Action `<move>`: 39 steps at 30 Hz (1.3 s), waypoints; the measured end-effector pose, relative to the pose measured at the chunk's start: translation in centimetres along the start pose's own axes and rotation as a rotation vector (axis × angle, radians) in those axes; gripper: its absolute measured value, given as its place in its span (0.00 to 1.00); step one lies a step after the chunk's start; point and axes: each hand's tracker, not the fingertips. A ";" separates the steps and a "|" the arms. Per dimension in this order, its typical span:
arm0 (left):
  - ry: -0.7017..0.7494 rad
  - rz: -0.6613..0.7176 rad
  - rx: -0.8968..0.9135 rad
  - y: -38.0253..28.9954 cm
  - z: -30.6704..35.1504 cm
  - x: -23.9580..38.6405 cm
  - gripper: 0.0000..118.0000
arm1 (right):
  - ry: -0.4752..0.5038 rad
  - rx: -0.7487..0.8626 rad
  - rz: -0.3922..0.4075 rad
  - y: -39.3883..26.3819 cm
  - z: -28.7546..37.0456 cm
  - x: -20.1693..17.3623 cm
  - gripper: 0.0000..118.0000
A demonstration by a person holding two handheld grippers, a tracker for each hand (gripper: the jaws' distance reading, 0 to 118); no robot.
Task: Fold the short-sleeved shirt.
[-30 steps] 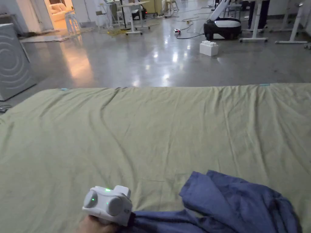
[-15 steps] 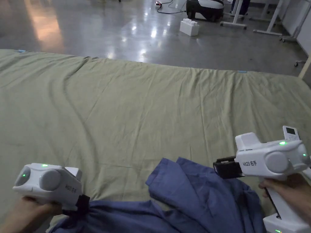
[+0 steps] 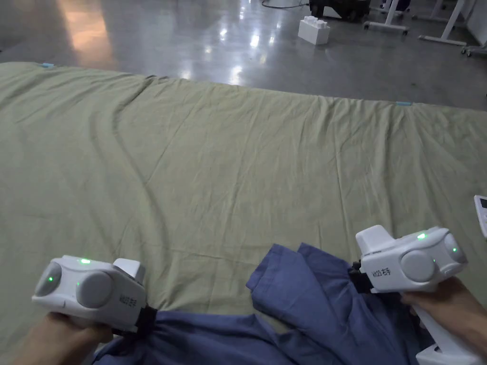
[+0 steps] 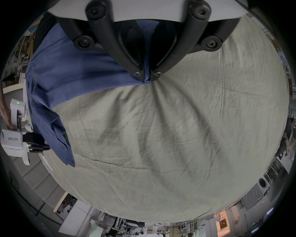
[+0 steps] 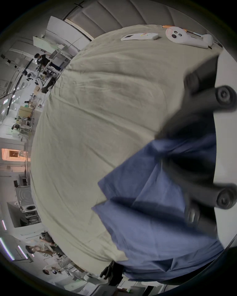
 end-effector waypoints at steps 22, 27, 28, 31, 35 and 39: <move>-0.134 0.008 0.914 -6.7 39.3 -1.1 0.05 | -0.171 0.772 -0.445 -4.8 43.3 2.8 0.02; -0.049 -0.041 1.058 -5.4 46.5 -0.4 0.05 | -0.256 0.858 -0.472 -2.3 50.5 4.2 0.02; -0.043 -0.029 1.087 -5.3 47.4 -0.3 0.05 | -0.283 0.871 -0.481 -1.9 51.7 4.5 0.02; -0.029 -0.013 1.139 -4.9 49.2 -0.5 0.05 | -0.344 0.885 -0.494 -1.8 53.7 4.9 0.02; -0.016 0.010 1.172 -4.5 50.0 -1.1 0.05 | -0.439 0.912 -0.505 -2.1 54.8 5.4 0.02; -0.028 0.082 1.180 -4.2 49.5 -1.6 0.05 | -0.424 0.928 -0.461 -1.3 54.0 5.3 0.02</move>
